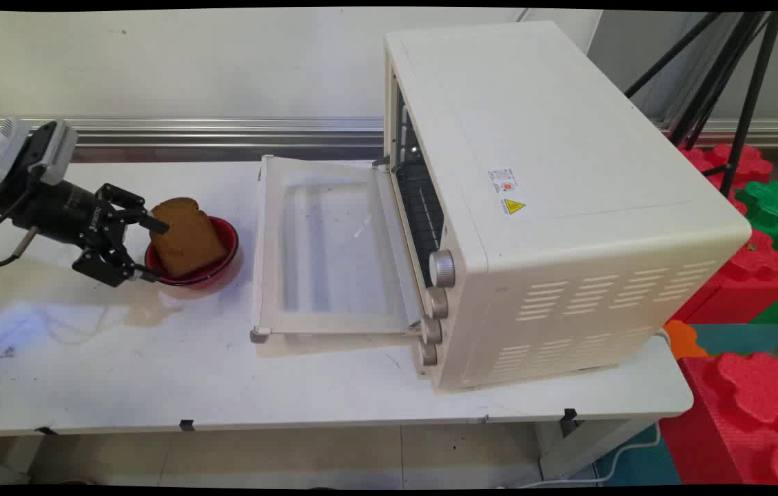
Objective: Close the oven
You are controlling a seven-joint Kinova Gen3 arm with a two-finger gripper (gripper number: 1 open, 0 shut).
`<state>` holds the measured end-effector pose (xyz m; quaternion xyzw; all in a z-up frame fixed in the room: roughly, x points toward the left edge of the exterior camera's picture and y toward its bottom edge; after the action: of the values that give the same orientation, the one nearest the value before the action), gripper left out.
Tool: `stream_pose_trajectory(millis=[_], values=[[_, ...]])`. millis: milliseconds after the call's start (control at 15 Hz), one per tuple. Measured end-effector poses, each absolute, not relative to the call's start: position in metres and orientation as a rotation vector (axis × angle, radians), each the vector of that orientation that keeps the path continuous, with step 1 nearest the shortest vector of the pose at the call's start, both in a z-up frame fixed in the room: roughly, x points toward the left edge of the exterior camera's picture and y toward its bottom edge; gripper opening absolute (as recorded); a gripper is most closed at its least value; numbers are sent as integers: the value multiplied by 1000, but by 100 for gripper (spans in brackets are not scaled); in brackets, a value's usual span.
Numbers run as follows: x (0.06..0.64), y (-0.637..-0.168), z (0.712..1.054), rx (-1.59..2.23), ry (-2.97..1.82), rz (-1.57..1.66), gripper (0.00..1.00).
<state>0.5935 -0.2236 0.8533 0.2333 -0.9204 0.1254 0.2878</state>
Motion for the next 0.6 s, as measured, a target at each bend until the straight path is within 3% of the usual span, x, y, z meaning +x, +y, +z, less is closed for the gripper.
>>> stream_pose_trajectory(millis=[600], values=[[573, -233, 850, 624, -2383, 302, 100]])
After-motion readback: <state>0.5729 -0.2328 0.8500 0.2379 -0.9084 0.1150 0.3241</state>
